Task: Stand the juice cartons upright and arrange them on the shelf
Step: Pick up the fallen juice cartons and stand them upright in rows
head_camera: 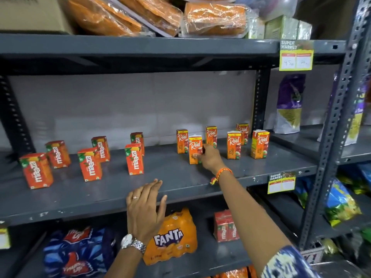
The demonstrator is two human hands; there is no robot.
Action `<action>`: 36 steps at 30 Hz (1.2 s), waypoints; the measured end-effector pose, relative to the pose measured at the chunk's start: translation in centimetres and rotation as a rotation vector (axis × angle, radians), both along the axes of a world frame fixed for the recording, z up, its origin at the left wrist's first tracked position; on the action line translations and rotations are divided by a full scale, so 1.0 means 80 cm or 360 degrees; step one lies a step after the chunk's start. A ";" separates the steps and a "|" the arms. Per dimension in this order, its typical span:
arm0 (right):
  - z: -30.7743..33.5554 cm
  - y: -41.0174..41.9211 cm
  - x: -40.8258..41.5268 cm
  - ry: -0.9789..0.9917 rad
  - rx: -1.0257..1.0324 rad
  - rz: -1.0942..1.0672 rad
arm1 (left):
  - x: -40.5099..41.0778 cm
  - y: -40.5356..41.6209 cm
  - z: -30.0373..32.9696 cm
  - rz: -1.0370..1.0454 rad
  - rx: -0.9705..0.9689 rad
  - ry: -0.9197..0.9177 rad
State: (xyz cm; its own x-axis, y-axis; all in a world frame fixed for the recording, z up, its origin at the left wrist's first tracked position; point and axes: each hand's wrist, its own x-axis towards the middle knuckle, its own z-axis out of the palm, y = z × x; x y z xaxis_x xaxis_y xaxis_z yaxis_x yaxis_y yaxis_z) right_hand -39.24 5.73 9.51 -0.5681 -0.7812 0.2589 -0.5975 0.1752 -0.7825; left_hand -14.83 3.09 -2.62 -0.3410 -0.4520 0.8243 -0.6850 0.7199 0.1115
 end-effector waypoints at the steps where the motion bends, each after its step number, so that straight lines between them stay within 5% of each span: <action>1: 0.000 -0.004 0.002 -0.0008 0.0009 0.0062 | 0.000 0.000 0.000 0.0002 0.0007 -0.0007; 8: -0.005 0.004 -0.001 0.0074 0.0010 0.0337 | -0.001 0.003 0.001 -0.0001 0.0046 0.0034; 24: -0.008 0.009 -0.002 0.0027 -0.0023 0.0321 | -0.002 0.008 0.004 -0.0001 0.0092 0.0041; 27: -0.013 0.030 -0.015 -0.0152 -0.0425 -0.0026 | -0.001 0.005 0.002 -0.0003 0.0061 0.0044; 30: -0.015 0.057 -0.038 0.0041 -0.0794 -0.0723 | -0.003 0.004 0.000 0.0007 0.0048 0.0048; 32: -0.012 0.059 -0.052 0.0204 -0.0550 -0.0948 | -0.004 0.004 -0.001 0.0018 0.0042 0.0053; 36: -0.007 0.044 -0.071 0.0128 -0.0194 -0.0878 | -0.004 0.002 -0.001 0.0031 0.0032 0.0049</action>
